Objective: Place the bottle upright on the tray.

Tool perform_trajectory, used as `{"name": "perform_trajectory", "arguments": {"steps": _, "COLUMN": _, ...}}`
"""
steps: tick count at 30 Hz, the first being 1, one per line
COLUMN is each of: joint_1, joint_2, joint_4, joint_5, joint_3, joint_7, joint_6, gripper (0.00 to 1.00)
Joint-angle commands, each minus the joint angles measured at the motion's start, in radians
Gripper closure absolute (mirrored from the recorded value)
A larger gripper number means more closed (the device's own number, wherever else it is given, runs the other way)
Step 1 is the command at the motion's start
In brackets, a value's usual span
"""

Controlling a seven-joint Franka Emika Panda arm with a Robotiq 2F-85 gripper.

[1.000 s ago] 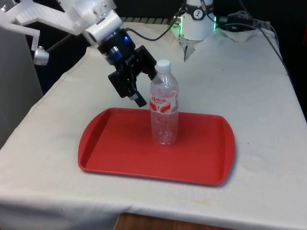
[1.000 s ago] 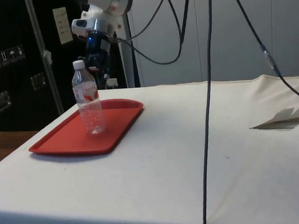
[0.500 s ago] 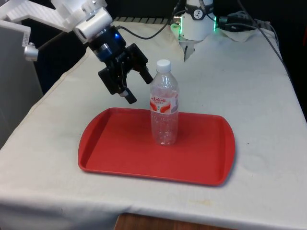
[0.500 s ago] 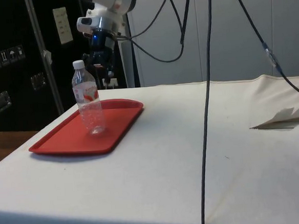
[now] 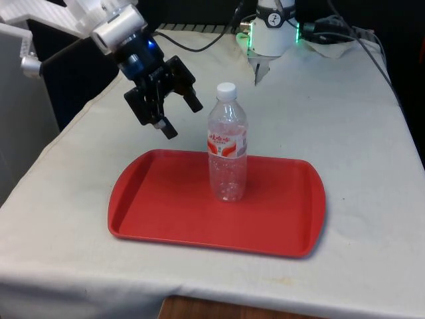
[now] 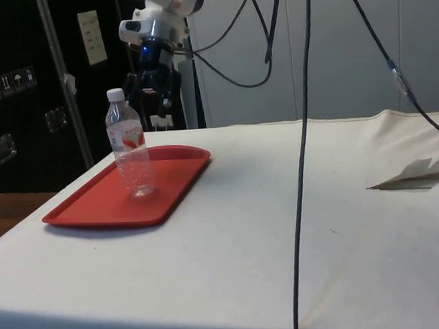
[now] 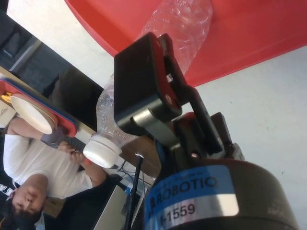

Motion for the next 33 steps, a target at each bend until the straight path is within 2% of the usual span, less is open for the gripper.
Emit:
{"name": "perform_trajectory", "arguments": {"steps": 1, "joint_1": -0.002, "joint_2": -0.003, "joint_4": 0.006, "joint_5": -0.002, "joint_3": -0.004, "joint_7": 0.003, "joint_6": -0.005, "gripper": 0.0}}
{"name": "perform_trajectory", "arguments": {"steps": 7, "joint_1": 0.0, "joint_2": -0.005, "joint_4": 0.017, "joint_5": -0.001, "joint_3": -0.016, "joint_7": 0.011, "joint_6": -0.009, "gripper": 0.0}}
{"name": "perform_trajectory", "arguments": {"steps": 11, "joint_1": 0.007, "joint_2": -0.006, "joint_4": 0.02, "joint_5": -0.007, "joint_3": -0.026, "joint_7": 0.012, "joint_6": -0.004, "gripper": 0.0}}
{"name": "perform_trajectory", "arguments": {"steps": 12, "joint_1": 0.012, "joint_2": -0.005, "joint_4": 0.02, "joint_5": -0.013, "joint_3": -0.031, "joint_7": 0.012, "joint_6": -0.001, "gripper": 0.0}}
{"name": "perform_trajectory", "arguments": {"steps": 13, "joint_1": 0.007, "joint_2": -0.007, "joint_4": 0.016, "joint_5": -0.002, "joint_3": -0.025, "joint_7": 0.005, "joint_6": -0.006, "gripper": 0.0}}
{"name": "perform_trajectory", "arguments": {"steps": 14, "joint_1": 0.014, "joint_2": -0.005, "joint_4": 0.02, "joint_5": -0.016, "joint_3": -0.034, "joint_7": 0.012, "joint_6": 0.001, "gripper": 0.0}}
{"name": "perform_trajectory", "arguments": {"steps": 20, "joint_1": 0.027, "joint_2": -0.002, "joint_4": 0.02, "joint_5": -0.036, "joint_3": -0.047, "joint_7": 0.014, "joint_6": 0.012, "gripper": 0.0}}
{"name": "perform_trajectory", "arguments": {"steps": 22, "joint_1": 0.024, "joint_2": -0.006, "joint_4": 0.016, "joint_5": -0.036, "joint_3": -0.043, "joint_7": 0.008, "joint_6": 0.004, "gripper": 0.0}}
{"name": "perform_trajectory", "arguments": {"steps": 23, "joint_1": 0.032, "joint_2": -0.002, "joint_4": 0.02, "joint_5": -0.049, "joint_3": -0.052, "joint_7": 0.014, "joint_6": 0.016, "gripper": 0.0}}
{"name": "perform_trajectory", "arguments": {"steps": 30, "joint_1": 0.043, "joint_2": 0.0, "joint_4": 0.019, "joint_5": -0.094, "joint_3": -0.062, "joint_7": 0.024, "joint_6": 0.024, "gripper": 0.0}}
{"name": "perform_trajectory", "arguments": {"steps": 31, "joint_1": 0.036, "joint_2": -0.004, "joint_4": 0.016, "joint_5": -0.086, "joint_3": -0.053, "joint_7": 0.017, "joint_6": 0.016, "gripper": 0.0}}
{"name": "perform_trajectory", "arguments": {"steps": 32, "joint_1": 0.044, "joint_2": 0.0, "joint_4": 0.019, "joint_5": -0.1, "joint_3": -0.062, "joint_7": 0.026, "joint_6": 0.024, "gripper": 0.0}}
{"name": "perform_trajectory", "arguments": {"steps": 33, "joint_1": 0.045, "joint_2": 0.0, "joint_4": 0.02, "joint_5": -0.105, "joint_3": -0.063, "joint_7": 0.028, "joint_6": 0.025, "gripper": 0.0}}
